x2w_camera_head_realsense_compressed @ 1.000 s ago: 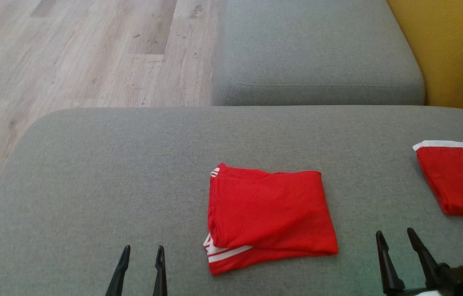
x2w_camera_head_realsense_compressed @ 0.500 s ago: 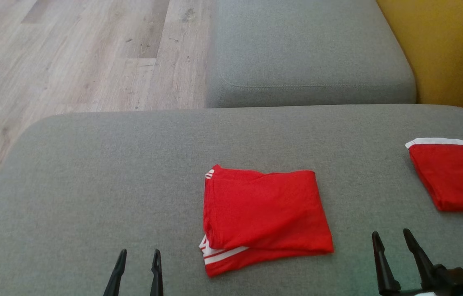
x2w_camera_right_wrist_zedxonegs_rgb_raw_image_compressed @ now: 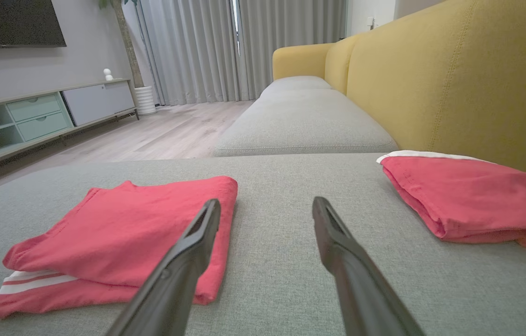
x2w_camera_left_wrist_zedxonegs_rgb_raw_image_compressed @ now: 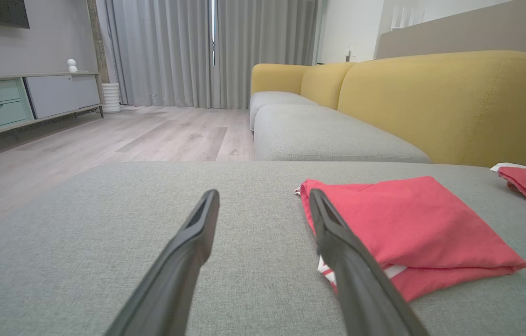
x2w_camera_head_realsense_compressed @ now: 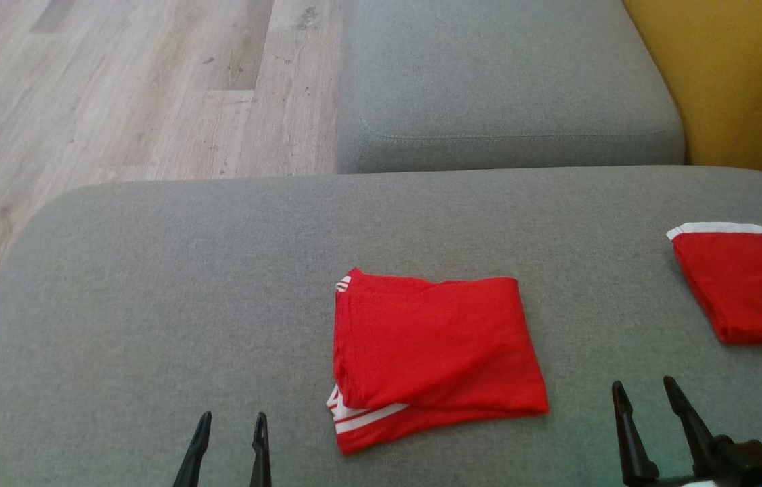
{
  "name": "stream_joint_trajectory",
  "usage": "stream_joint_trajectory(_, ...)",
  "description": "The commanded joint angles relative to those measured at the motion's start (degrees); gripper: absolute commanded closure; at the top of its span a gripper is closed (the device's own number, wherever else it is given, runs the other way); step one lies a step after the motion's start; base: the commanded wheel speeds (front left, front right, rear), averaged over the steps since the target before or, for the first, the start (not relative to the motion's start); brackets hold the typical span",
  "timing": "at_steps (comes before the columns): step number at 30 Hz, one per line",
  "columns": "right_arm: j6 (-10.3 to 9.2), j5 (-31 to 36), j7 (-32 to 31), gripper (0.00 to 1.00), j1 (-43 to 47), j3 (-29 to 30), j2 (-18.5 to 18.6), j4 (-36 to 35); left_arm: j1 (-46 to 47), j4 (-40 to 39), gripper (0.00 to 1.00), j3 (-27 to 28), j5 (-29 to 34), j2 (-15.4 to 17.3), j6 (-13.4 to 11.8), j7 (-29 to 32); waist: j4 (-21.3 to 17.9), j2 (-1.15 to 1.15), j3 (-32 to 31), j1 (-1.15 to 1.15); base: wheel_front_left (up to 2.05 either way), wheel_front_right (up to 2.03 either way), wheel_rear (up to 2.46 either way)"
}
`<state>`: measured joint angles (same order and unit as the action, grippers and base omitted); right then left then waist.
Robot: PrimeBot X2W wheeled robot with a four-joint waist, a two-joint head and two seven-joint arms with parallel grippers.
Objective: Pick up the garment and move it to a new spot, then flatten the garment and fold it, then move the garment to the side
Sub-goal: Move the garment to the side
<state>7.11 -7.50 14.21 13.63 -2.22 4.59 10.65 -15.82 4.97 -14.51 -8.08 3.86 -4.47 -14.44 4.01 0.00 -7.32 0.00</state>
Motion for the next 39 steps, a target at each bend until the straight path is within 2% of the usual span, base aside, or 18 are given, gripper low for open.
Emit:
stream_joint_trajectory(1,0.37,0.47,0.78,0.0,-2.06,-1.02,0.85,-1.91,2.01,-1.65,0.0,2.24,0.31,-0.87,0.23,-0.56,0.02,0.0,0.14,0.0,0.0,0.0,0.0)
stream_joint_trajectory(12,0.37,-0.79,0.79,0.0,-4.52,-0.41,0.22,0.51,3.45,-1.77,0.0,1.79,0.56,-0.95,0.32,-0.56,0.97,0.0,3.83,0.0,0.0,0.0,0.0)
stream_joint_trajectory(21,0.37,-2.31,0.47,0.0,-11.89,-0.8,-0.83,8.71,5.11,-1.2,0.0,0.36,0.62,-0.97,0.52,-0.56,2.06,0.0,7.71,0.0,0.0,0.0,0.0)
stream_joint_trajectory(30,0.37,-11.33,-8.89,0.0,-22.46,-8.77,-1.45,18.56,7.67,-0.64,0.0,-1.08,0.58,-0.98,0.54,-0.56,2.46,0.0,10.32,0.0,0.0,0.0,0.0)
stream_joint_trajectory(35,0.37,-15.79,-13.46,0.0,-26.98,-10.5,-1.56,24.11,8.68,-0.39,0.0,-2.15,0.52,-0.98,0.44,-0.56,2.62,0.0,10.95,0.0,0.0,0.0,0.0)
stream_joint_trajectory(39,0.37,-21.98,-17.44,0.0,-30.04,-13.39,-1.65,27.08,9.29,-0.16,0.0,-2.99,0.13,-0.98,0.17,-0.56,2.6,0.0,11.57,0.0,0.0,0.0,0.0)
